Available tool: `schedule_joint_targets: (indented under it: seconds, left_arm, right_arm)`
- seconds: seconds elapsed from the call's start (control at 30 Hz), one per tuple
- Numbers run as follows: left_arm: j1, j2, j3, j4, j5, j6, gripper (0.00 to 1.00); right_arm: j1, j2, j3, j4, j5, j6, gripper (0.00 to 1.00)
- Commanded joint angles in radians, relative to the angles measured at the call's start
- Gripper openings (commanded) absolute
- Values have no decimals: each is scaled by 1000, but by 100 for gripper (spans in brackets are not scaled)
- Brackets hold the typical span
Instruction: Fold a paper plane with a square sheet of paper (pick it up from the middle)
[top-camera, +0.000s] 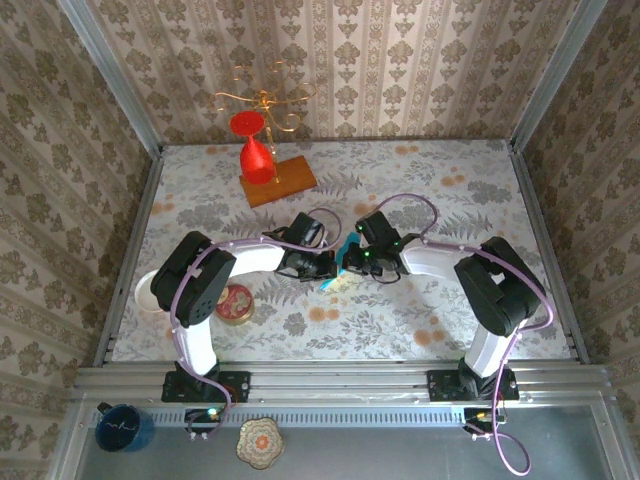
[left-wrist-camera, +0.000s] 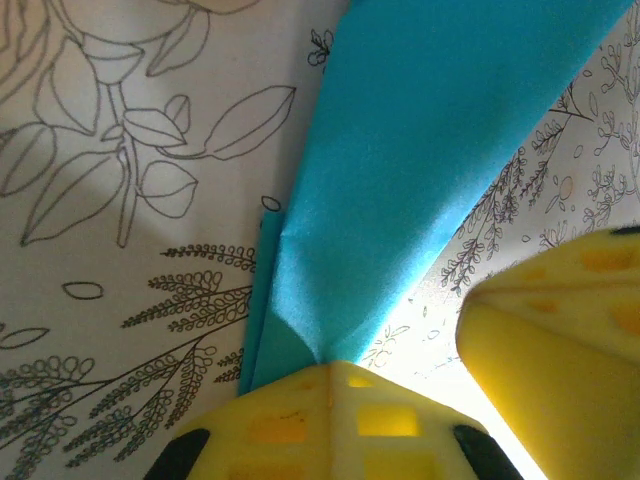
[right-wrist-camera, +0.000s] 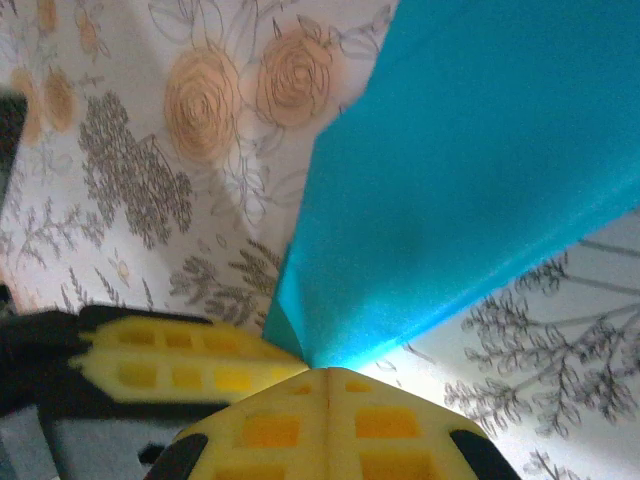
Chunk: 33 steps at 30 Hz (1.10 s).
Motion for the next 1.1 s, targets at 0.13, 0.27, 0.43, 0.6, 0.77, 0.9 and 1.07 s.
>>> schedule_joint_targets:
  seconds: [0.13,0.27,0.43,0.6,0.77,0.9,1.07]
  left_arm:
    - [-10,39,-54,-124,-45,-15,0]
    - [-9,34,-59,-118,-46,-22,0]
    - [-9,28,-67,-115,-48,-30,0]
    - [-7,29,-71,-118,-49,-38,0]
    - [-7,28,-84,-124,-52,-46,0]
    - [-7,28,-96,-123,-54,-50,0]
    - [-7,23,-109,-121,-55,-53,0]
  right_arm:
    - [7,85,69,40,-12,31,1]
    - [4,106,66,33,8,48,0]
    - [2,128,57,36,19,60,0]
    - [-10,138,30,43,45,60,0]
    - [-72,133,-15,77,51,28,0]
    - [-139,136,-31,86,50,-21,0]
    - [-233,138,-53,106,34,-56,0]
